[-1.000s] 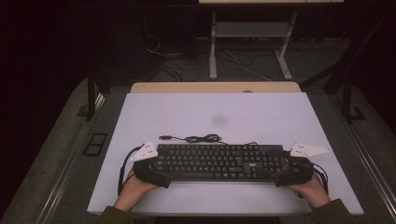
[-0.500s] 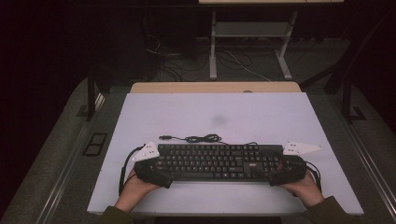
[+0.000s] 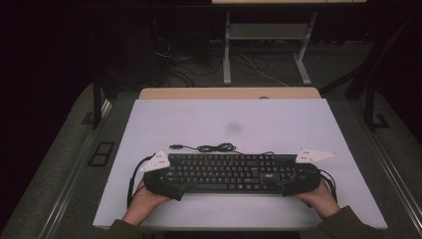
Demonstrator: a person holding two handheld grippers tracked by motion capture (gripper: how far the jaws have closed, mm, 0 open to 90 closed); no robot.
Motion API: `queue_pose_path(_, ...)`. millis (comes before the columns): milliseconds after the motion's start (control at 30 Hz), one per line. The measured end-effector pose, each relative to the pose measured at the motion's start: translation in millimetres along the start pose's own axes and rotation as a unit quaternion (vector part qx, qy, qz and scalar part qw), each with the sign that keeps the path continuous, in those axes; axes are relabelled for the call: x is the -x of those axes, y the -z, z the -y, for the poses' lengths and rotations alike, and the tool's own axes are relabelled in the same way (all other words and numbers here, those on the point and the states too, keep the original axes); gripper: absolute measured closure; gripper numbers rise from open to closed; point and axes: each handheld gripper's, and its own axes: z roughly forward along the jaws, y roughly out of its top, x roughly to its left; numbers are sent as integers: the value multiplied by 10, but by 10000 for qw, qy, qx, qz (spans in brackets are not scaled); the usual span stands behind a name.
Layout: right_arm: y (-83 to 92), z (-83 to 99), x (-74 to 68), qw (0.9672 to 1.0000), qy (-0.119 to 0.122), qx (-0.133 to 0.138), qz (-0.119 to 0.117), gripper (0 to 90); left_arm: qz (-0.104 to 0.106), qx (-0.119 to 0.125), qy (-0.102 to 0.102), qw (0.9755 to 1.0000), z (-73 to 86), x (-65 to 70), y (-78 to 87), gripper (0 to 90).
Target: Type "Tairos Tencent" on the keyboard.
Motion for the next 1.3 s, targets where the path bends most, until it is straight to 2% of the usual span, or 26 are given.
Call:
queue_pose_path(500,-162,-62,-43,9999,-15,-49,-143,105,-13,16,-20,10000,-9,3,-1,0)
queue_pose_path(867,-208,-87,-50,9998,-33,-32,-193,106,-18,15,-36,10000,-18,-6,-13,0)
queue_pose_path(1300,-348,-140,-78,9994,32,-125,-310,108,9,47,4,10000,-13,-15,-9,0)
